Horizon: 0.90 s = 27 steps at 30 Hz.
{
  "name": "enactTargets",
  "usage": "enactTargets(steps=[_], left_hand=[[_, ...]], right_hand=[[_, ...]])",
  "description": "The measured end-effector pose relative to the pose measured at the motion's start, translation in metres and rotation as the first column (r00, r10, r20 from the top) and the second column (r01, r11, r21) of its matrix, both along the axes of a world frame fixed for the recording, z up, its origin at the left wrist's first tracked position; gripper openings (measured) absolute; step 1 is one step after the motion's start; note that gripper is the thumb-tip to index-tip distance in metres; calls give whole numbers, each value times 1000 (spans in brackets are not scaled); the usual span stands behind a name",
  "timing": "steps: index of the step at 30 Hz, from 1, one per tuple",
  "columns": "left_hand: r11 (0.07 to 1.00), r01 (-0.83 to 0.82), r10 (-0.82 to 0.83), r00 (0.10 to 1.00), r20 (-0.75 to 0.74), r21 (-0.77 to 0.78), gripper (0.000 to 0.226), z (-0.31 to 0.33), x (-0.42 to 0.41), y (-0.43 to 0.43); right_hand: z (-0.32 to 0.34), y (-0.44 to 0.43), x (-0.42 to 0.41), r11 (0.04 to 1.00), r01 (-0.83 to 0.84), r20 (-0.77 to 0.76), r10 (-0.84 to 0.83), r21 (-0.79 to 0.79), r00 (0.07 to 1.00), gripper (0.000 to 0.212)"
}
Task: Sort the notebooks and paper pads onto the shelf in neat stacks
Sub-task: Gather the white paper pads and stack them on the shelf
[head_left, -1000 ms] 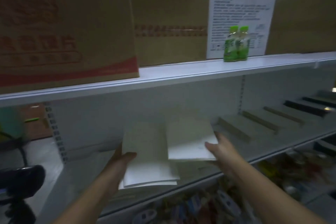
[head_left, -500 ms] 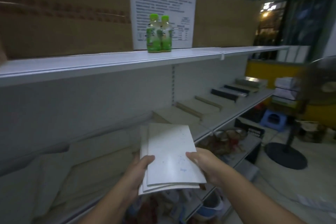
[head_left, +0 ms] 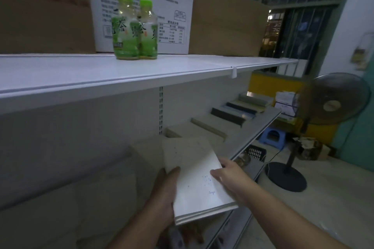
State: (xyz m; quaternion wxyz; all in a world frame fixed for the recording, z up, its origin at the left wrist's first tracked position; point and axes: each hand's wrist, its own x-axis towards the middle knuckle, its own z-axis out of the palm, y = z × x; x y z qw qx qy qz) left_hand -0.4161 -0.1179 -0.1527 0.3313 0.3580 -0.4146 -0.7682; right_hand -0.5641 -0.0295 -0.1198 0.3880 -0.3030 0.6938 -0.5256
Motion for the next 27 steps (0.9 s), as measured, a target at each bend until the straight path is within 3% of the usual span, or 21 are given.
enactTargets(steps=[7,10,13,17,22,27], left_hand=[[982,-7,49,974,221,-187,47,4,-82,-37],[995,-25,44,979,197,-97,45,10,-121,-38],[1000,12,-14,991,134,18,29,19,-162,-41],[999,32,-24,983,185,-43,18,31,-212,-53],[996,-90,90,975,201,-10,51,40,-288,-76],[978,-180,196,966,170,-102,71,35,-336,-105]], right_hand=[[3,-27,-79,998,62,16,-62,-10,998,43],[5,-34,-119,996,85,-12,-85,6,996,42],[10,-48,-170,997,79,-31,-79,-4,996,48],[5,-74,-246,999,34,-51,-32,33,998,46],[14,-126,-323,995,-54,-152,67,88,986,37],[22,-178,-376,936,-251,-407,335,246,850,31]])
